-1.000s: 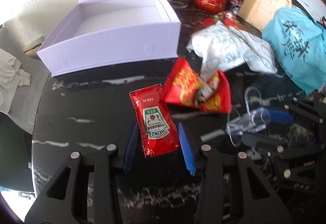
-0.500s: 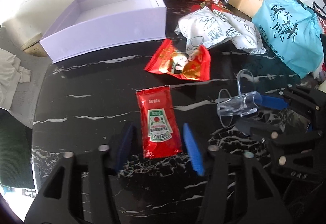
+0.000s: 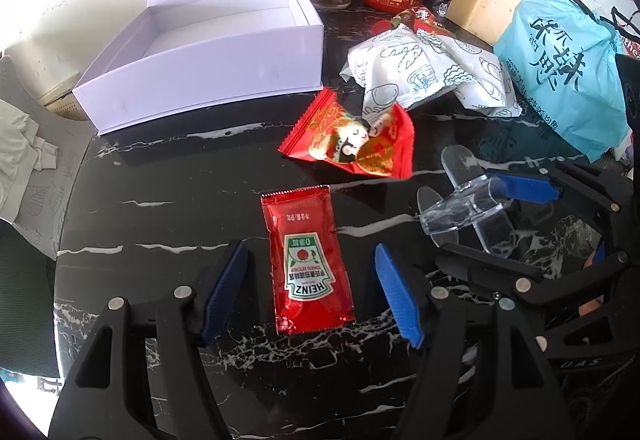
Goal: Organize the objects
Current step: 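Lift and carry the stand and ketchup packet toward the lavender box with both tools, then lower the clear stand into the lavender box and open the right tool, then lower the ketchup packet into the lavender box and open the left tool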
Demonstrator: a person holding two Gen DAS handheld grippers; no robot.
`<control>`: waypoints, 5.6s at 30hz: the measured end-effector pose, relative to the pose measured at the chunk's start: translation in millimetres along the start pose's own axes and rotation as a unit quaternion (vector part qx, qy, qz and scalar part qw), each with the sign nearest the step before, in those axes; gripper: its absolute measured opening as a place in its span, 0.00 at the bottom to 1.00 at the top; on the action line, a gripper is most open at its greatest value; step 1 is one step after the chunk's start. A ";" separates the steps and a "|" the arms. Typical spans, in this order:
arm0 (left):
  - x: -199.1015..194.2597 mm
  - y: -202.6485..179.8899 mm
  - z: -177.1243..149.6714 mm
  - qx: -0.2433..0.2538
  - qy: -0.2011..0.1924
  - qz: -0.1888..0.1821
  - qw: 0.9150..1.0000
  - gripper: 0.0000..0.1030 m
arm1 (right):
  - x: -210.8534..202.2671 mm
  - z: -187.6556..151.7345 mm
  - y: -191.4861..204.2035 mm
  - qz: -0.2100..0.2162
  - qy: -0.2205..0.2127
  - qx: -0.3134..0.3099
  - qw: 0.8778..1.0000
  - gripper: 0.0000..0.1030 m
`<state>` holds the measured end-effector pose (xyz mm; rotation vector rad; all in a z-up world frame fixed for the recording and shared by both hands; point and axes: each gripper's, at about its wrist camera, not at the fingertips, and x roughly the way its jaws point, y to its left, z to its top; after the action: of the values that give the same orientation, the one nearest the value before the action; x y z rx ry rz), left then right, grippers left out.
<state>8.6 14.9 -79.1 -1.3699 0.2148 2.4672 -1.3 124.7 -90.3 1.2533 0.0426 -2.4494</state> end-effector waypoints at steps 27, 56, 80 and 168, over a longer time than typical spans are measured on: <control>-28.7 -6.8 0.4 0.017 -0.012 0.002 1.000 0.21 | -21.7 3.1 13.6 -0.007 -0.031 -0.031 0.999 0.42; -91.8 23.9 20.3 -0.025 -0.091 0.038 0.995 0.21 | -66.7 54.6 50.2 0.011 -0.090 -0.105 0.990 0.42; -57.2 61.1 97.5 -0.025 -0.089 0.050 0.994 0.21 | -38.8 132.0 32.0 0.001 -0.087 -0.119 0.989 0.42; 77.0 166.3 249.9 -0.081 -0.051 0.124 0.988 0.66 | 90.8 282.9 -45.8 -0.062 -0.044 -0.065 0.995 0.53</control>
<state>-285.8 -57.2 -14.7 -1.3467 0.1728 2.8072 -284.2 81.1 1.4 1.1156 0.2586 -2.5585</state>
